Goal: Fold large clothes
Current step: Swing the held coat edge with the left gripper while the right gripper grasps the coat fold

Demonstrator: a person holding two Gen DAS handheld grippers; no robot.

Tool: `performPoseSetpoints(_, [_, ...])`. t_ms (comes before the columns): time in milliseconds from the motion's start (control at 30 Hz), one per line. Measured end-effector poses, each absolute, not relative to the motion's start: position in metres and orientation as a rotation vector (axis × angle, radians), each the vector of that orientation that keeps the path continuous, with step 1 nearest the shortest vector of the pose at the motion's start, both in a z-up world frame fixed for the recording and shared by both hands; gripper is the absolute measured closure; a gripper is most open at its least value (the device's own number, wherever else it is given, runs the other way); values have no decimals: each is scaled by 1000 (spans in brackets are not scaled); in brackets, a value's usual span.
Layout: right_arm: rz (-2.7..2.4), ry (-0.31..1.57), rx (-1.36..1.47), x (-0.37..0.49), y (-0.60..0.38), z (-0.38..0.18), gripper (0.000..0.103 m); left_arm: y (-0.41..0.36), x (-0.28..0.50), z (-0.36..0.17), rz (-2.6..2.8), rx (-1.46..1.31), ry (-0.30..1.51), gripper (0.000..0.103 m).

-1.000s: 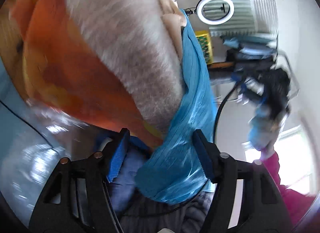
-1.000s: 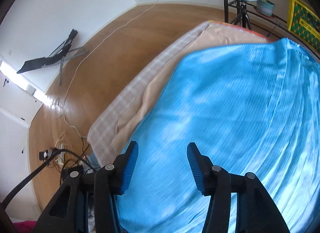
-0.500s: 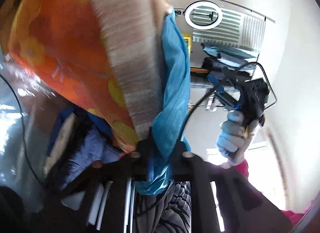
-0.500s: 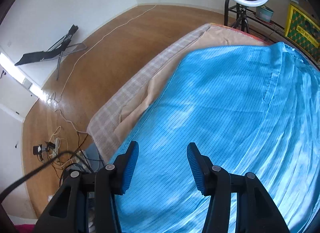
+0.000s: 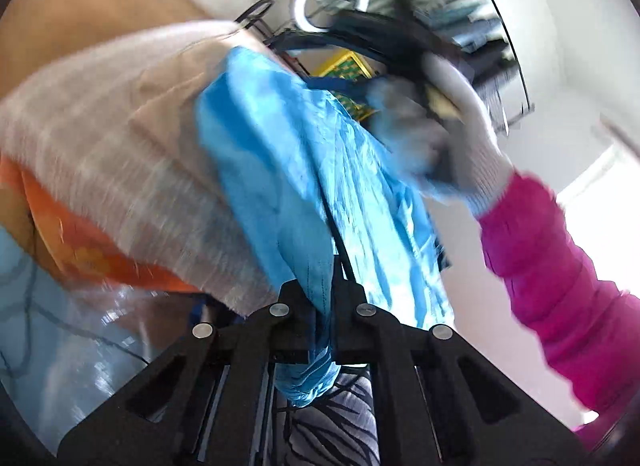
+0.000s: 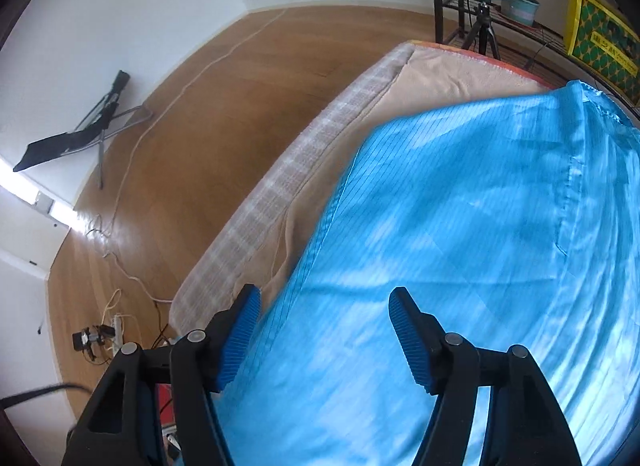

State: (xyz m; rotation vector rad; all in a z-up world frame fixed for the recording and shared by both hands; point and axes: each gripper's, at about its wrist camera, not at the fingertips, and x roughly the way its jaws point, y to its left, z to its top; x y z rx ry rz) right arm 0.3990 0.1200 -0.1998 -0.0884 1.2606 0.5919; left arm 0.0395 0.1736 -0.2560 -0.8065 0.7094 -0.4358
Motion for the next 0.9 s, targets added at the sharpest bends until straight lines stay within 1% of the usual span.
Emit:
performPoseSetpoints(133, [539,1279,-97,420,145,-216,34,154,47,-239,-462,-707,714,102])
performPoseSetpoints(333, [422,1291,-208,440,175,-243,35,144,52,-231,-499,-672,722,102])
performPoseSetpoints(467, [368,1319,-226,454,183,-260,36,132,53,-217,-530,-594,718,102])
performPoseSetpoints(533, [343,1328,-244,459,184,-266,45,126,53,-211,-544,-554,725,102])
performPoseSetpoints(567, [331,1336,-254,461,184,-270,46,126,54,-211,-549,-541,728,102])
performPoseSetpoints(600, [315,1348,-265,464,184,-274,53,124,55,-210,-549,-528,733,102])
performPoseSetpoints(633, [302,1355,-272,466,182,-276,64,122,56,-210,-547,-518,738,102])
performPoseSetpoints(700, [293,1360,-259,468,176,-278,79,119,59,-210,-549,-510,747,102])
performPoseSetpoints(733, [301,1357,-244,468,172,-276,92,120,59,-208,-550,-506,748,102])
performPoseSetpoints(767, [308,1352,-232,469,168,-274,98,118,59,-207,-551,-498,748,102])
performPoseSetpoints(833, [345,1344,-186,470,158,-267,103,112,60,-201,-550,-469,750,102])
performPoseSetpoints(900, [387,1329,-101,471,143,-257,103,108,61,-197,-549,-439,752,102])
